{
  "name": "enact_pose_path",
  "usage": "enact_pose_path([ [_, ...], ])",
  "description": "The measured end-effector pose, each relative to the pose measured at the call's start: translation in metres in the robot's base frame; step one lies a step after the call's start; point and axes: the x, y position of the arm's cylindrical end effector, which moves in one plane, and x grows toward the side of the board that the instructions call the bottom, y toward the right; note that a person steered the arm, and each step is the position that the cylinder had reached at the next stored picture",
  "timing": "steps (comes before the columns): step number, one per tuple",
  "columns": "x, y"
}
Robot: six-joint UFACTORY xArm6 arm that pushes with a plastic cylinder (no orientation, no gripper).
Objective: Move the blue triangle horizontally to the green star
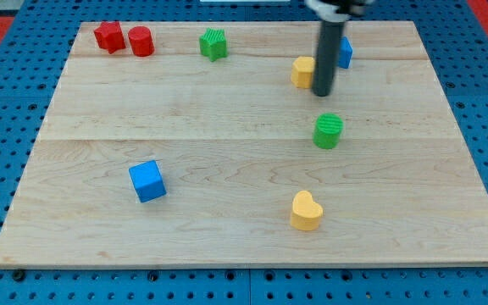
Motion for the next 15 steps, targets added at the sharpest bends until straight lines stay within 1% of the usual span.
enact_pose_path([
  [2,0.000,0.005],
  [4,-0.033,0.006],
  [5,-0.034,0.006],
  [6,-0.044,0.008],
  [7,-0.062,0.012],
  [9,-0.069,0.014],
  [11,-0.078,0.072],
  [13,-0.092,0.072],
  [14,-0.108,0.066],
  [15,-0.108,0.066],
])
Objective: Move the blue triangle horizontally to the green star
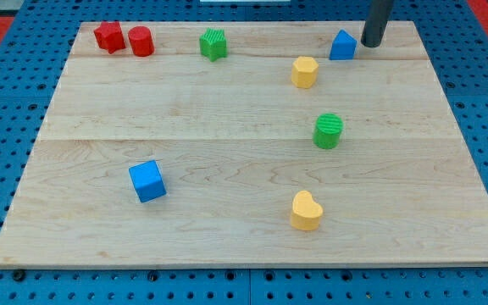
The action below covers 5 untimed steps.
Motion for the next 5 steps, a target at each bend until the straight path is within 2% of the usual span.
enact_pose_path([
  [3,0.011,-0.012],
  [5,0.004,-0.082],
])
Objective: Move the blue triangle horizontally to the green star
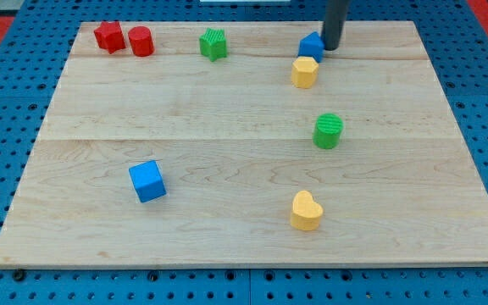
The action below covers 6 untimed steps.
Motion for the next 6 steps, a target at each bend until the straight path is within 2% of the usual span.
enact_pose_path([
  [2,-0.002,-0.030],
  [3,0.015,-0.003],
  [5,0.031,-0.021],
  [6,0.054,-0.034],
])
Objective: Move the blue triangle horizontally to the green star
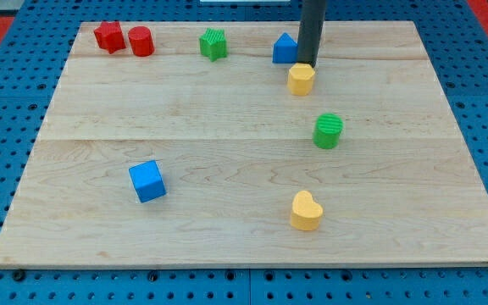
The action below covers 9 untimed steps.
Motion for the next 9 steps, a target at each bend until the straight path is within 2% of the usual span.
enact_pose_path([
  [1,0.001,-0.011],
  [4,-0.039,-0.018],
  [6,-0.043,-0.027],
  [8,-0.040,0.035],
  [9,-0.043,0.033],
])
